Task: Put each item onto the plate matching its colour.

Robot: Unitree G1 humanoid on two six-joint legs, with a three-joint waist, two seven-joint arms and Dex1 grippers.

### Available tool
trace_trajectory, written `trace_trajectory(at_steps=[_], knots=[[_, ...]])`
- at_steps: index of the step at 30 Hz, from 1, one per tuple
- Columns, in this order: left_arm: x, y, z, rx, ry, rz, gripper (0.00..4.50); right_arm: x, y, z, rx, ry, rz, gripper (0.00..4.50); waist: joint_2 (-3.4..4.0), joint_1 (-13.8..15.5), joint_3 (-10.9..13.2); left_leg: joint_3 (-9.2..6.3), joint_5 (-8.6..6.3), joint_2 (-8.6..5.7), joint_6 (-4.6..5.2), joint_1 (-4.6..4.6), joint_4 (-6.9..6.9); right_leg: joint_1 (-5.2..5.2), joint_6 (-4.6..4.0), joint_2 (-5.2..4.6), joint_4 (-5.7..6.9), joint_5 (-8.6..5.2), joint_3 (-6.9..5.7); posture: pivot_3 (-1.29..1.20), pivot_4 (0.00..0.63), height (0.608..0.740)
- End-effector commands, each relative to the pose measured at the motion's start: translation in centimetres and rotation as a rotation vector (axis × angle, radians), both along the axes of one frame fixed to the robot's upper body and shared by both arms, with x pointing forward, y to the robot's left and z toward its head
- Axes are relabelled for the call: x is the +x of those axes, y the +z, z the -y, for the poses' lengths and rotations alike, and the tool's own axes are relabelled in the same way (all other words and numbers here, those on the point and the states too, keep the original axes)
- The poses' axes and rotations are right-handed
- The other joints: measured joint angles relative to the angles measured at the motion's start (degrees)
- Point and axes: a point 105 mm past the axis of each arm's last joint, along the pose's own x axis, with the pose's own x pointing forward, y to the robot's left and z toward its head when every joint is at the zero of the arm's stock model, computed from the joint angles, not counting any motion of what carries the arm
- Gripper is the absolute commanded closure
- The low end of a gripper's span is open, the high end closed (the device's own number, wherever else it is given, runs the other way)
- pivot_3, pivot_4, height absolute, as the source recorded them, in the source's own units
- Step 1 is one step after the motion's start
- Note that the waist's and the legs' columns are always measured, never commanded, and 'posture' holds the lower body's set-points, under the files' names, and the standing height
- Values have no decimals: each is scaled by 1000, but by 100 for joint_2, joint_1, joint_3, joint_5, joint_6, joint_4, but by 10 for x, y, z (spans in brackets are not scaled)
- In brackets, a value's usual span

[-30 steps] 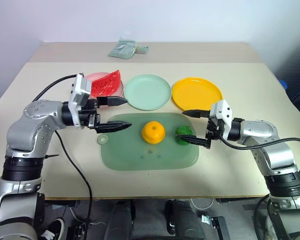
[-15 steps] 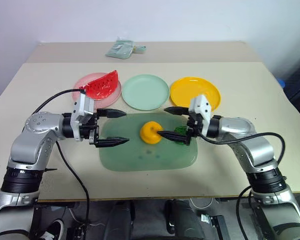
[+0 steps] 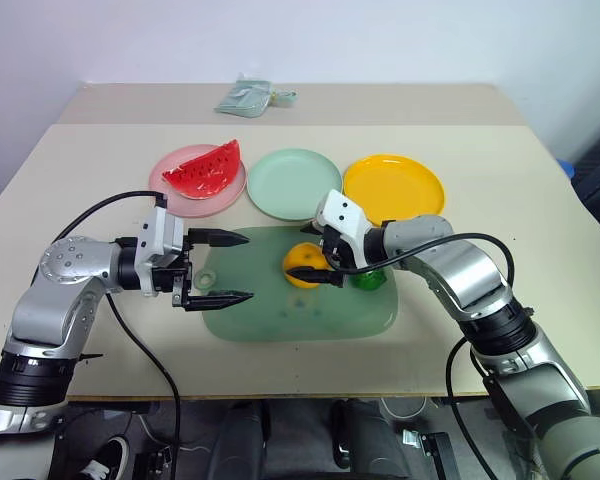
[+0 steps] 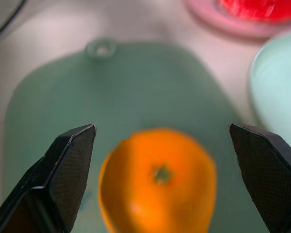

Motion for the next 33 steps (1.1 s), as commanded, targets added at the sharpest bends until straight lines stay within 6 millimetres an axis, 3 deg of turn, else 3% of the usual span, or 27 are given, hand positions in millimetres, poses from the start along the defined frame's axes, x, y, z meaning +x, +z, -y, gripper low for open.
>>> trace_trajectory(at_steps=[1,7,11,15,20,22,26,29,33], knots=[[-3,10,2,-22,-1,43,58,-1,10,-2,-13,21,18,0,0,1,0,0,0,0,0,0,0,0,0,0,0,0,0,0,150,737],[-3,11,7,-35,-4,40,58,5,-1,1,-68,1,14,0,0,0,0,0,0,0,0,0,0,0,0,0,0,0,0,0,150,737],[-2,11,9,-44,-6,43,0,6,-6,3,-90,-1,9,1222,0,0,0,0,0,0,0,0,0,0,0,0,0,0,0,0,150,737],[-2,12,9,-50,-7,45,0,9,-4,5,-101,-8,52,1404,0,4,0,0,0,0,0,0,0,0,0,0,0,0,0,0,150,737],[0,17,8,-87,0,42,0,1,47,-8,163,40,54,1404,0,-3,0,0,0,0,0,0,-1,-1,0,1,0,0,0,0,150,737],[13,19,4,-107,63,22,0,29,74,12,245,-92,170,1404,0,8,0,0,0,0,0,-1,-1,-1,1,1,0,0,0,0,150,737],[34,15,5,-132,173,10,0,80,77,61,181,-405,303,1404,-2,24,-2,-1,0,-3,0,1,1,5,1,-1,-4,2,-1,0,150,737],[38,13,11,-150,198,19,0,102,82,86,167,-556,376,1404,-2,-2,-2,3,-2,-4,3,-3,-1,3,2,-3,-9,1,0,0,150,737],[38,5,18,-175,209,1,0,118,72,110,136,-673,401,1404,2,-106,1,5,-2,-2,3,-6,-16,-11,1,0,-7,1,1,0,150,737]])
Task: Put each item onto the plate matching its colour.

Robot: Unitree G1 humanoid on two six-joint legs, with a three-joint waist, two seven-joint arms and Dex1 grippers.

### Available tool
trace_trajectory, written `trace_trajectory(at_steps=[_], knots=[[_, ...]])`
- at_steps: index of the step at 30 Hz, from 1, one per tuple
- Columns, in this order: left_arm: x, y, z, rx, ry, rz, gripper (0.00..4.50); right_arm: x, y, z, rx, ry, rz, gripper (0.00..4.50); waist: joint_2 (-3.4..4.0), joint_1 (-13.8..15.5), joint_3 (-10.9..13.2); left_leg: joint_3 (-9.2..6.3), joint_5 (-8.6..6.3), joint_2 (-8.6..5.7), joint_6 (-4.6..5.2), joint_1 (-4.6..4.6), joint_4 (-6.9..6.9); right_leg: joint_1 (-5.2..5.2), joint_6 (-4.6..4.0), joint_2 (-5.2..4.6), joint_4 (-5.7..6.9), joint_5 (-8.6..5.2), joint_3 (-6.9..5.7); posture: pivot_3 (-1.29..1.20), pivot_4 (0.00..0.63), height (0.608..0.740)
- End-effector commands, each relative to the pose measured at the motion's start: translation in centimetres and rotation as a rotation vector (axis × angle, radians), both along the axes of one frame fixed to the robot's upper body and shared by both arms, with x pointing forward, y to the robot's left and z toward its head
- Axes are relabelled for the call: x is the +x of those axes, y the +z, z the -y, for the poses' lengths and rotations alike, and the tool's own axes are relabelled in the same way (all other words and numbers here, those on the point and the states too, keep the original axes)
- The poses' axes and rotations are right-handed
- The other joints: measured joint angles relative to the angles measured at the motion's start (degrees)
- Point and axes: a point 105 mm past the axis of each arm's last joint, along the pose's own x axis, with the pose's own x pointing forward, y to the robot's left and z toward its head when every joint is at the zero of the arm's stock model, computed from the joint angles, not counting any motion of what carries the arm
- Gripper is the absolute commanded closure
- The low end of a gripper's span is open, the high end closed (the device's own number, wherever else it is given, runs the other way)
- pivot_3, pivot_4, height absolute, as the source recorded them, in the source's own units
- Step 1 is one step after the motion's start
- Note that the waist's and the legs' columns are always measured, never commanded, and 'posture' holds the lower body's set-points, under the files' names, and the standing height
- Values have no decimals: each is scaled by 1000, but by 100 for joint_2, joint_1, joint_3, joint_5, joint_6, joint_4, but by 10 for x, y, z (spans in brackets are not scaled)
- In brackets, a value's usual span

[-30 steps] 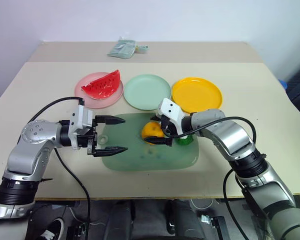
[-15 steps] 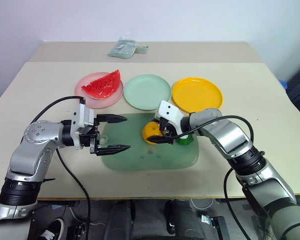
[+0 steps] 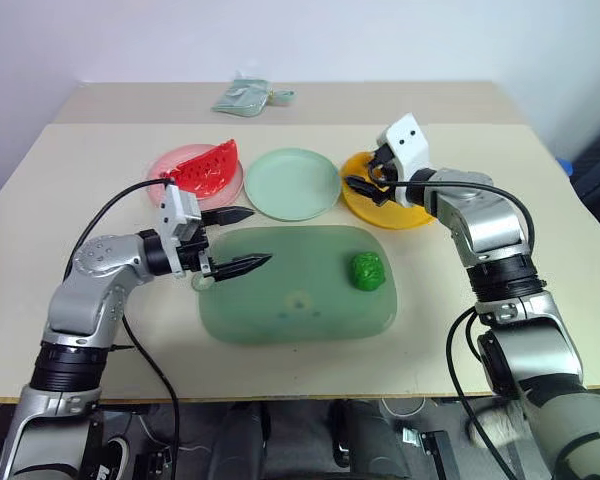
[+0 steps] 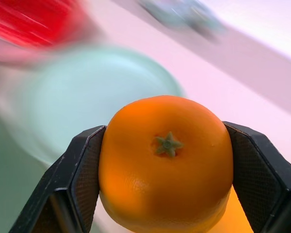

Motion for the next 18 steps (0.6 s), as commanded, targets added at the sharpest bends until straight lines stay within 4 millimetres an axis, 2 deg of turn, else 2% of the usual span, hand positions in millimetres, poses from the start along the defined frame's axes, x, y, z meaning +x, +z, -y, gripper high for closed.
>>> trace_trajectory(at_steps=[1,5,7,8,11,14,18], knots=[[-1,3,5,-10,-1,30,0,11,20,14,-3,-74,104,1404,0,-64,0,0,0,0,0,0,-1,0,0,0,1,0,0,0,150,737],[3,-1,3,0,20,34,0,17,3,24,35,-116,41,1404,0,-99,0,0,0,1,0,2,0,0,0,0,3,0,2,0,150,737],[4,-1,3,-3,21,40,0,17,2,24,70,-113,21,354,1,-95,0,1,0,1,0,2,-1,0,0,1,3,0,2,0,150,737],[4,0,4,-11,13,41,0,17,1,25,66,-110,19,53,1,-92,0,1,0,1,0,2,-1,0,0,1,2,0,2,0,150,737],[1,0,5,-22,-8,40,0,17,3,28,60,-120,36,53,1,-82,0,3,0,1,0,2,0,0,0,0,2,0,4,0,150,737],[-4,-1,6,-27,-50,28,0,16,23,27,83,-101,129,53,1,-70,0,3,0,1,0,1,1,0,1,-1,2,0,4,0,150,737],[-10,7,5,-61,-99,31,0,6,53,24,210,-25,208,53,1,-75,1,3,0,1,0,2,1,0,1,-1,2,0,4,0,150,737]])
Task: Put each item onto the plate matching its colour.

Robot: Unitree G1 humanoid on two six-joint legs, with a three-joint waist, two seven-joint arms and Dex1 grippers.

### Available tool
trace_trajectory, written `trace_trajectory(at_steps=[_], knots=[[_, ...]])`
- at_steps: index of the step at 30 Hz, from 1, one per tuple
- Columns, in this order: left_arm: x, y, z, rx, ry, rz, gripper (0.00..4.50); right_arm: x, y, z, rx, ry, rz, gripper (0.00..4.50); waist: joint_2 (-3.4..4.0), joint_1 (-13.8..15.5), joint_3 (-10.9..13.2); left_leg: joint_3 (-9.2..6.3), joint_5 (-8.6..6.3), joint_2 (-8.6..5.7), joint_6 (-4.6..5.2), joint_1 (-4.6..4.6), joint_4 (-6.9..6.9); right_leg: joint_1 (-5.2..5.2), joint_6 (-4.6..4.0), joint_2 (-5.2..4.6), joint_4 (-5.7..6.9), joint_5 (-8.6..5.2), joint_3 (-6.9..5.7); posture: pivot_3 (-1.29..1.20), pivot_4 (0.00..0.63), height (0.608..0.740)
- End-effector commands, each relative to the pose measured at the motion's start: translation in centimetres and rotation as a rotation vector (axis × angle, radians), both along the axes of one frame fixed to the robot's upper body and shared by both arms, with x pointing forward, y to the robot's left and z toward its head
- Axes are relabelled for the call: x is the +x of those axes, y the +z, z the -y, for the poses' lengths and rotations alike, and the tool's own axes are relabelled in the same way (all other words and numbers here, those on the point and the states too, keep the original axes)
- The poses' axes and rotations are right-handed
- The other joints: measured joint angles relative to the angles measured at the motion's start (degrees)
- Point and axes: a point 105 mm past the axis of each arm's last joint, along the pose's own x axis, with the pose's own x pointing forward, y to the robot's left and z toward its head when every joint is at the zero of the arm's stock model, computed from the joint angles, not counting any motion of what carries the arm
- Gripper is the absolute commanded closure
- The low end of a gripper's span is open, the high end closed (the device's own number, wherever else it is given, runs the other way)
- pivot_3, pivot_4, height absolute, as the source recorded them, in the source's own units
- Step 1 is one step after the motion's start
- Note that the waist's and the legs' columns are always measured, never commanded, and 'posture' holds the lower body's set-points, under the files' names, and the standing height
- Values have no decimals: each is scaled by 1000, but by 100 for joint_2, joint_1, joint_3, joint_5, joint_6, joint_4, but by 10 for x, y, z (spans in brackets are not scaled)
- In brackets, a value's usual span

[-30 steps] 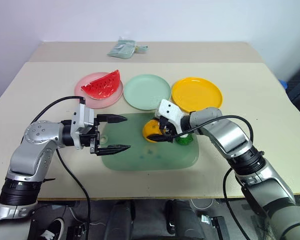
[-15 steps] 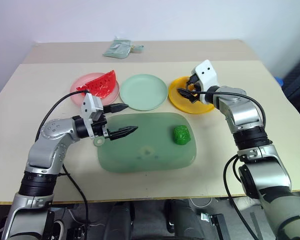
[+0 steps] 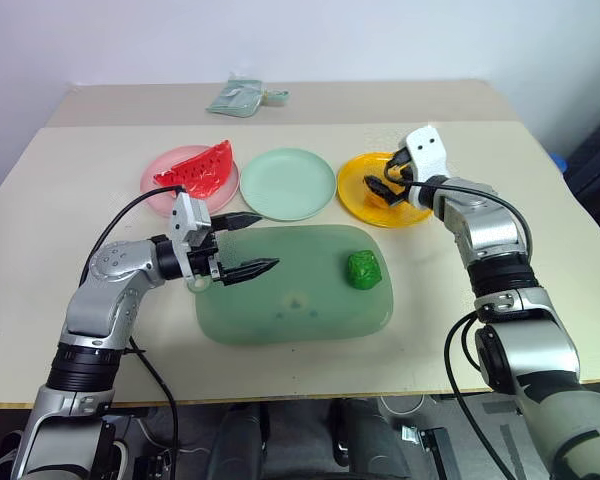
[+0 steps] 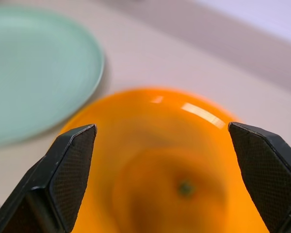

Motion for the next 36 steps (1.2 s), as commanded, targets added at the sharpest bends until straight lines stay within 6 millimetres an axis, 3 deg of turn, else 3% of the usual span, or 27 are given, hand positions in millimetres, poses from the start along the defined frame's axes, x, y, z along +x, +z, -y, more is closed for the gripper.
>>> trace_trajectory(at_steps=[1,3,7,13,23,29,36], knots=[[-8,16,-3,-44,-48,35,0,-11,58,-7,120,98,169,53,0,-1,0,0,0,0,0,0,0,0,0,0,0,0,0,0,150,737],[-9,19,-5,-53,-49,56,0,-20,63,-12,130,165,189,53,0,-2,0,0,0,1,0,0,0,0,0,0,0,0,0,0,150,737],[-20,18,-19,-32,-121,13,0,-93,40,-47,-8,584,112,53,-1,35,-1,-5,-2,2,3,-2,-4,2,1,0,-6,-2,-1,0,150,737],[-22,21,-29,-22,-139,17,0,-132,17,-50,-23,721,-22,53,0,12,0,0,-3,2,6,6,7,6,0,0,0,-1,1,0,150,737],[-29,14,-28,21,-176,-12,0,-130,-15,-38,-98,666,-147,53,-2,27,-1,-2,-4,1,6,4,6,7,0,1,-2,-2,0,0,150,737],[-28,15,-21,13,-177,-10,0,-120,-14,-32,-114,615,-136,53,-2,26,-1,-2,-4,1,6,4,7,7,0,0,-2,-1,1,0,150,737],[-30,15,-18,24,-186,-17,0,-124,-30,-25,-154,617,-205,53,-2,24,-1,-2,-4,1,6,4,7,7,0,1,-2,-1,1,0,150,737]])
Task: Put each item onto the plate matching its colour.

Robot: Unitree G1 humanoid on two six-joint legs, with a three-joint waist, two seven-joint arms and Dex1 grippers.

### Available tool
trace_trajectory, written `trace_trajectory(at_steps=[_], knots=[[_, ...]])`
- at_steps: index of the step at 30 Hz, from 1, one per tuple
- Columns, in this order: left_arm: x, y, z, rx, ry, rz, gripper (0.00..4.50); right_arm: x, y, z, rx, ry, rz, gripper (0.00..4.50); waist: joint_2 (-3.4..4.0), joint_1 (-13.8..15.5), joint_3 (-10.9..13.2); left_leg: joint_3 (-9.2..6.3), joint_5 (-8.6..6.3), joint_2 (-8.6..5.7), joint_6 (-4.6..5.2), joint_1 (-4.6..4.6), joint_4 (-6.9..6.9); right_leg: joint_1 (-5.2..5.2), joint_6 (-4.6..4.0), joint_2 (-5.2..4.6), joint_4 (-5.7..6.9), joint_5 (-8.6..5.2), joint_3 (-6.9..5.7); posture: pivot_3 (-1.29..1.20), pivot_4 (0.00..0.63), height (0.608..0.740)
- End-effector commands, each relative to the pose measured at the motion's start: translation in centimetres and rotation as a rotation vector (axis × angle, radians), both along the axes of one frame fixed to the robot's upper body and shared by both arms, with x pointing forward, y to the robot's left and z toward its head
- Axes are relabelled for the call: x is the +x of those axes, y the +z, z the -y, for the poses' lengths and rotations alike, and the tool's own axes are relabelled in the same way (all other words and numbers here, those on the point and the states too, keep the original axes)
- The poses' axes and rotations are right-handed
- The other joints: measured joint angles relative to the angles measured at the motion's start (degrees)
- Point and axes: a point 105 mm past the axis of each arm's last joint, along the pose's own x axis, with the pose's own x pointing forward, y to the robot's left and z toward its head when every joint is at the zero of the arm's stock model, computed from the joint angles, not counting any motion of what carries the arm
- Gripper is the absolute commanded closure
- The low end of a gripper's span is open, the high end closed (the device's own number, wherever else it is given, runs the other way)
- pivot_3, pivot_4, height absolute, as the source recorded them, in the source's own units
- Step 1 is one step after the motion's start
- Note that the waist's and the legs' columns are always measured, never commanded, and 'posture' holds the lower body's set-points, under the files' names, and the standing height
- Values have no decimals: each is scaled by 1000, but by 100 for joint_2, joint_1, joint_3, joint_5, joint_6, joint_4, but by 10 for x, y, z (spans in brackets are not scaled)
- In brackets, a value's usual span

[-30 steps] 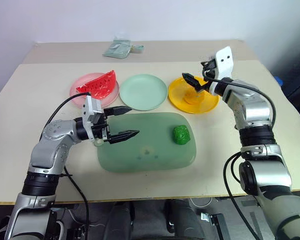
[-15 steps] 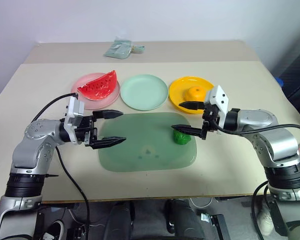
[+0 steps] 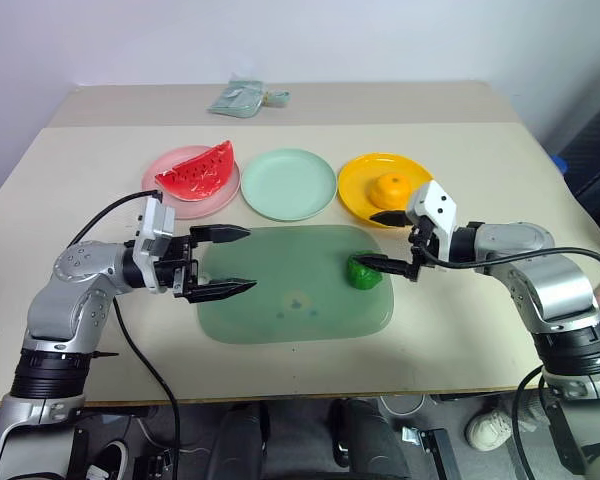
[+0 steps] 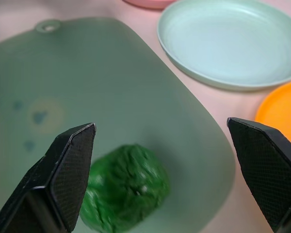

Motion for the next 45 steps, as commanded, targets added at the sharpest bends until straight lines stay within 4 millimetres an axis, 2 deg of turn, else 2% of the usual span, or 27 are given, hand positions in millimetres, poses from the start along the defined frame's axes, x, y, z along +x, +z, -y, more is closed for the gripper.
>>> trace_trajectory(at_steps=[1,12,16,18,21,24,28,31,35,38,40,42,45], knots=[[-3,7,4,9,-21,24,0,-7,-1,-1,-18,34,-15,53,0,2,0,-1,0,0,0,0,0,0,0,0,0,0,0,0,150,737],[-5,6,10,30,-31,18,0,-14,-28,-15,-38,66,-86,53,0,3,0,-1,0,0,0,0,0,0,0,1,0,0,0,0,150,737],[-5,6,10,34,-29,19,0,-10,-33,-12,-63,47,-87,53,0,2,0,-1,0,0,0,0,0,0,0,0,0,0,0,0,150,737],[-6,6,10,36,-29,19,0,-9,-35,-9,-89,42,-77,576,0,2,0,-1,0,0,0,0,0,0,0,0,0,0,0,0,150,737],[-5,6,11,37,-27,19,0,-8,-35,-8,-96,41,-73,1751,0,2,0,-1,0,0,0,0,0,0,0,0,0,0,0,0,150,737],[-4,6,11,34,-17,25,0,-4,-31,-7,-94,23,-44,1884,0,2,0,-1,0,0,0,0,1,0,0,0,0,0,0,0,150,737],[3,7,7,30,42,45,0,0,-4,-19,25,39,3,1884,0,-1,0,-1,0,0,0,0,1,0,0,1,1,0,0,0,150,737],[8,9,4,25,87,68,0,4,9,-24,75,40,29,1884,0,-2,0,-1,0,0,0,0,1,0,0,1,1,0,0,0,150,737],[21,13,-1,1,179,111,0,19,39,-37,157,28,126,1884,0,-3,0,-1,0,0,0,1,1,0,0,1,3,1,0,0,150,737],[40,11,-12,10,333,99,0,47,53,-55,195,-41,222,1884,0,-10,0,-1,0,0,0,1,3,0,1,1,4,1,0,0,150,737],[52,3,-26,53,436,90,0,63,55,-81,196,-53,273,1884,0,-34,0,-1,0,0,0,2,2,0,1,3,6,1,0,0,150,737],[54,-2,-36,85,483,91,0,72,57,-107,254,-44,262,1884,1,-66,0,-1,0,1,0,3,-2,-2,0,5,7,0,0,0,150,737],[59,-2,-43,85,545,107,0,91,56,-136,257,-99,310,1884,2,-64,1,2,1,2,-1,-1,-11,-10,0,4,6,0,0,0,150,737]])
